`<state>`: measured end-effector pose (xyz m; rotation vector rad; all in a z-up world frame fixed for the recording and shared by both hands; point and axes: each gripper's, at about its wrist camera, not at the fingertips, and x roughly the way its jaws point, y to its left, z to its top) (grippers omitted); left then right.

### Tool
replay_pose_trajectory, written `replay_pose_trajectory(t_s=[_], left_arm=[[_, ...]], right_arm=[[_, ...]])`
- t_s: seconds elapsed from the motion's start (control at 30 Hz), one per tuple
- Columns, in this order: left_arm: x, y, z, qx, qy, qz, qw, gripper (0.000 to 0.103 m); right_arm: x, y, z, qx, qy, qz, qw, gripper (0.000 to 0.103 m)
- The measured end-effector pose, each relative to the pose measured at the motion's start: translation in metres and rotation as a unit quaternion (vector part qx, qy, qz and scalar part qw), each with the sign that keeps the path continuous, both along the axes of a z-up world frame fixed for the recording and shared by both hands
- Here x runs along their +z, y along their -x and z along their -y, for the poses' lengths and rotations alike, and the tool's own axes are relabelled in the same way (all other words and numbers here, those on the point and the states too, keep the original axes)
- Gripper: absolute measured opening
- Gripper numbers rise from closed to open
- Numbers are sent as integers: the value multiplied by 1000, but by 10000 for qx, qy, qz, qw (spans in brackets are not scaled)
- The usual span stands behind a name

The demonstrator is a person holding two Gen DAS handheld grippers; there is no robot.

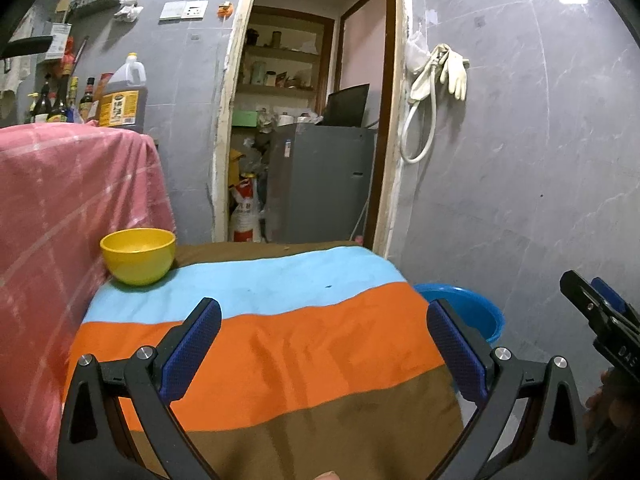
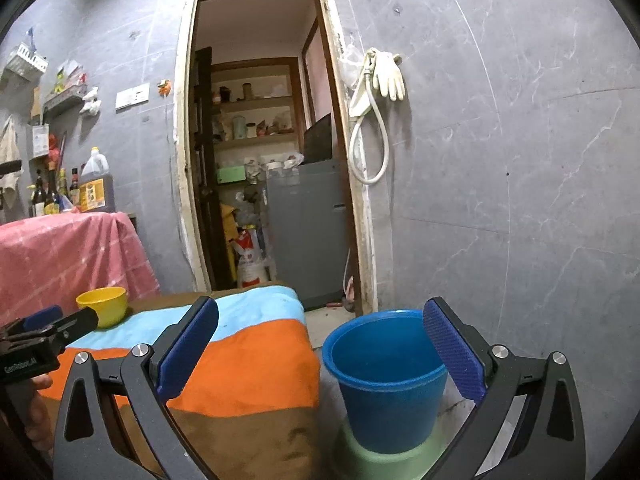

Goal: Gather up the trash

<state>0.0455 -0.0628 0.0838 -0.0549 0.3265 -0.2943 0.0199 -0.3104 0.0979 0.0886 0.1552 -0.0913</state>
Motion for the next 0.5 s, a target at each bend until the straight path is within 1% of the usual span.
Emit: replay_pose_trajectory(t_s=[0.23,0.5], left_arm=[[-10,15,-9,230,-1,-14,9997,101],[-21,30,-19,478,-67,23,9988,101]], right_arm=[[-9,17,-14,-4,-8,80,10000,103],[-15,27,-22,-11,44,116,9999,103]])
